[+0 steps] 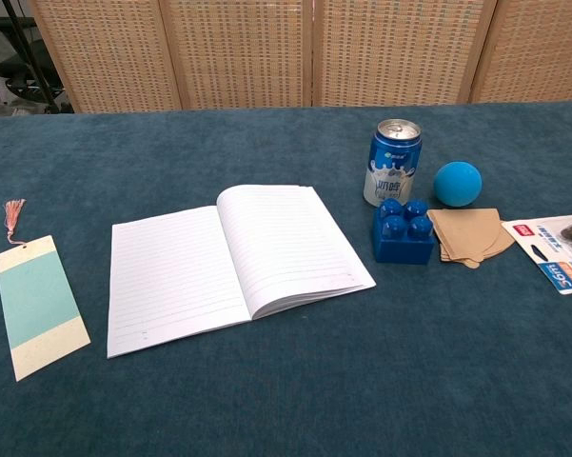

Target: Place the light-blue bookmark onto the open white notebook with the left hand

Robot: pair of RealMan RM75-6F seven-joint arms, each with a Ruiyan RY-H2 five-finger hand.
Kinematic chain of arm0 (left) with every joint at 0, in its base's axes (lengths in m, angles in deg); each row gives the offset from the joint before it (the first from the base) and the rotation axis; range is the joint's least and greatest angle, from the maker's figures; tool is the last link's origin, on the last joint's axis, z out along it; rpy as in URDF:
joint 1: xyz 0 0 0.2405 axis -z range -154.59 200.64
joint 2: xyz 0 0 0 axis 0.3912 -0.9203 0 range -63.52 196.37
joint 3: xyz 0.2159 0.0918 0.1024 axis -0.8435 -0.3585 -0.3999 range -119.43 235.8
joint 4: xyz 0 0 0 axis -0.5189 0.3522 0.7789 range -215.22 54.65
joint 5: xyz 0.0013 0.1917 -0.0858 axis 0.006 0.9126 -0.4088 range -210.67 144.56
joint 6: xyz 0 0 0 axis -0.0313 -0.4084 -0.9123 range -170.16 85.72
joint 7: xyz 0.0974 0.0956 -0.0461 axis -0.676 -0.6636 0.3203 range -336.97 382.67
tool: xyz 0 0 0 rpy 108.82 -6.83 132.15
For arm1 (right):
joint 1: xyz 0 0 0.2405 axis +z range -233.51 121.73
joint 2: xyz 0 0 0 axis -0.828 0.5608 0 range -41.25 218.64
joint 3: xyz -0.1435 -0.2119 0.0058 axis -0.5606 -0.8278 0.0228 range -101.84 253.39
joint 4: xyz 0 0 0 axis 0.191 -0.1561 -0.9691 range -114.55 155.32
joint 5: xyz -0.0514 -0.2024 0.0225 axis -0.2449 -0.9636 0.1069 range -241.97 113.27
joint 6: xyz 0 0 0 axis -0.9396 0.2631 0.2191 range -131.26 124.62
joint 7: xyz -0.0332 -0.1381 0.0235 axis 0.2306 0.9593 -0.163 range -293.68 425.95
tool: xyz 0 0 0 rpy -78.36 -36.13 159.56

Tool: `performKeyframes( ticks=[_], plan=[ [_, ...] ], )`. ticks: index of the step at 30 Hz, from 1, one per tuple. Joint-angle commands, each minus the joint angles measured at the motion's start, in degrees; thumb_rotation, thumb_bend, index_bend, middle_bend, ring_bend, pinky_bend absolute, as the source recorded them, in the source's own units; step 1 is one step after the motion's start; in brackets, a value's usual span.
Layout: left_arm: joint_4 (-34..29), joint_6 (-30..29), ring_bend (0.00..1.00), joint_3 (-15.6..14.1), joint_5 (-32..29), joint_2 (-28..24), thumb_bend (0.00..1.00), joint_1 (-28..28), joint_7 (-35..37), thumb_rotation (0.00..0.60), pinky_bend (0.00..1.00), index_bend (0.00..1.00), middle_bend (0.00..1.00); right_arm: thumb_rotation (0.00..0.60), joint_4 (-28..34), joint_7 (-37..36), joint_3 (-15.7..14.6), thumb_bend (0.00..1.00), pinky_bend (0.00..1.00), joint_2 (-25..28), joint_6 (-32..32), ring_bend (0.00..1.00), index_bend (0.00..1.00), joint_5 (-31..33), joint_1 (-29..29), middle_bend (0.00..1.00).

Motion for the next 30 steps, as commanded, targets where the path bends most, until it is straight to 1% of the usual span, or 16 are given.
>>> performKeyframes(
  ticks=[1,30],
  plan=[
    [0.0,0.1,0.0,0.0,-0.1,0.0,0.23,0.0,0.0,0.6,0.0,0.0,0.0,0.6,0.0,0.0,0.0,0.08,0.0,0.0,0.0,0.0,0.03,0.0,0.0,0.0],
    [0.1,0.3,0.0,-0.4,0.8,-0.6,0.23,0.1,1.5,0.6,0.0,0.0,0.0,0.6,0.4,0.5,0.0,0.08,0.0,0.0,-0.1,0.0,0.03,0.2,0.0,0.0]
  ],
)
